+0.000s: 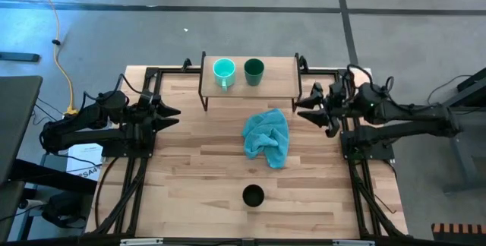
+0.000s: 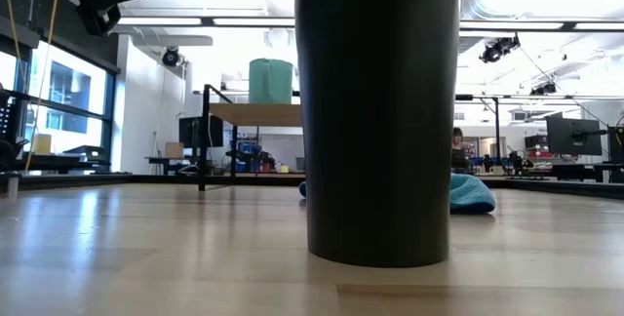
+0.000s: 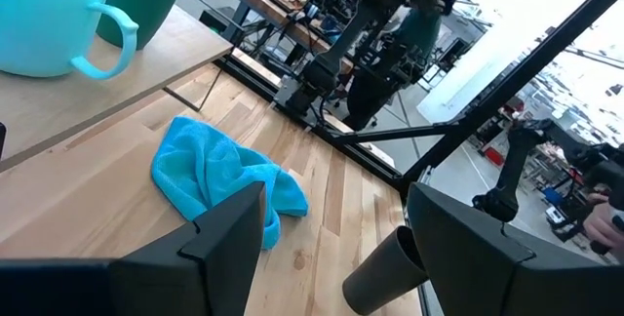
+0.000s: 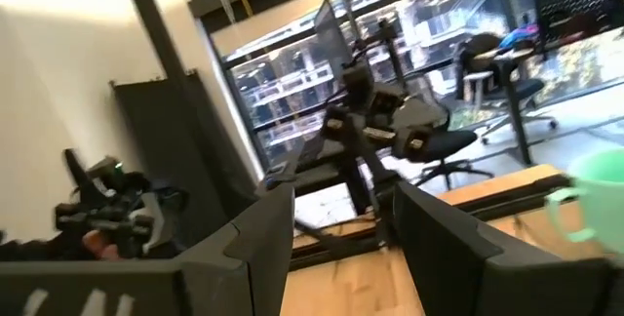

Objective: Stack small to large cups/mugs on shelf
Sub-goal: Put the black cup on the shelf

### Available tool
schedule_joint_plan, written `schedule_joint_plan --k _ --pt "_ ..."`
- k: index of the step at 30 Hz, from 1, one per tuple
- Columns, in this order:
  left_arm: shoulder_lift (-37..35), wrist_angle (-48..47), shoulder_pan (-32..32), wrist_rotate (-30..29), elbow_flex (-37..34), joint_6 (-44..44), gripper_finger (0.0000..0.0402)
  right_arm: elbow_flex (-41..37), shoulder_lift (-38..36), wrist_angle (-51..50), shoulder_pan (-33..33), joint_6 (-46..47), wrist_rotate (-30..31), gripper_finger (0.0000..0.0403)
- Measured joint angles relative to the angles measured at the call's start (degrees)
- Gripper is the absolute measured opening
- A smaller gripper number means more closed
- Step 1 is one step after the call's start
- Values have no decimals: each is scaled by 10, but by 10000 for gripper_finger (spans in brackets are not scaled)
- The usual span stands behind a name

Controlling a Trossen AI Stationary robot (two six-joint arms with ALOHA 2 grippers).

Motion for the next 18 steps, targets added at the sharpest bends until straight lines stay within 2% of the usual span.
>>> schedule_joint_plan --k 8,18 --pt "0 0 0 0 0 -3 239 0 33 31 71 4 9 170" --pt "0 0 0 0 0 -13 239 0 136 32 153 126 6 170"
